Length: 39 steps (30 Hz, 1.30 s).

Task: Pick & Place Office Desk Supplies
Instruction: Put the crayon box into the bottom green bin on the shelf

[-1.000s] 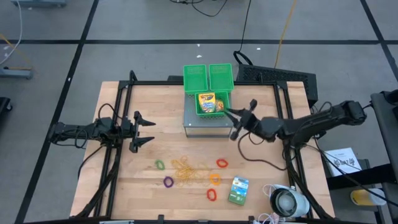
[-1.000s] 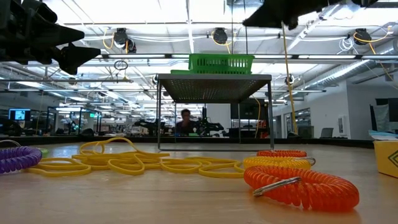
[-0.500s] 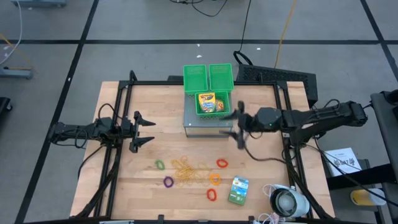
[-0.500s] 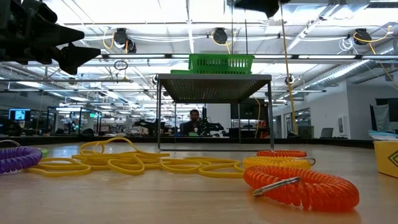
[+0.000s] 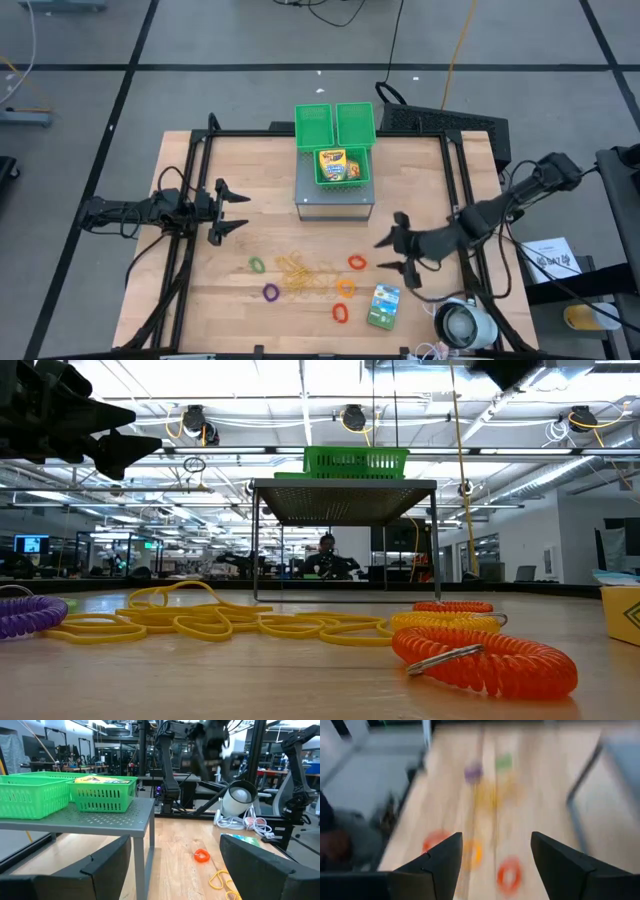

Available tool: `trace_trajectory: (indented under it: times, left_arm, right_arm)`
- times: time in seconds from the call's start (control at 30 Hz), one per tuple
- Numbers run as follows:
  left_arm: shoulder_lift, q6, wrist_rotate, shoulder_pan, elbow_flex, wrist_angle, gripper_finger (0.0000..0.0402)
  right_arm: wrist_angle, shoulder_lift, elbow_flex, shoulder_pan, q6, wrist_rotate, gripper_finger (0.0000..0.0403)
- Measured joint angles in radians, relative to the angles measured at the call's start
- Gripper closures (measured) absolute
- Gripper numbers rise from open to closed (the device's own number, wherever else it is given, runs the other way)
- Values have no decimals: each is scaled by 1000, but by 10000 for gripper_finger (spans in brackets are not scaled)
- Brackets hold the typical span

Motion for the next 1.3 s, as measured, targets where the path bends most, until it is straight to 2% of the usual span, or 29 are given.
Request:
trace_trajectory:
  times: [0.1,0.2,0.33,0.47,0.63,0.9,1.13,1.3]
  left_arm:
    - [0,0,0,0,0,0,91]
    - [0,0,0,0,0,0,91]
    - [0,0,0,0,0,0,91]
    - [0,0,0,0,0,0,91]
    - [0,0,0,0,0,0,91]
    - [0,0,0,0,0,0,91]
    - [0,0,0,0,0,0,92]
    - [0,0,0,0,0,0,91]
  right_arm:
    - [-138,29,0,23,175,-61,178]
    - [-196,63,-28,23,314,-164,179]
    - [-147,106,-104,22,364,-321,179]
    - [31,125,-221,23,372,-421,179]
    - [325,127,-372,22,381,-469,179]
    - [616,139,-553,16,411,-463,179]
    - [750,207,-579,16,416,-472,179]
    - [805,262,-579,16,416,-524,187]
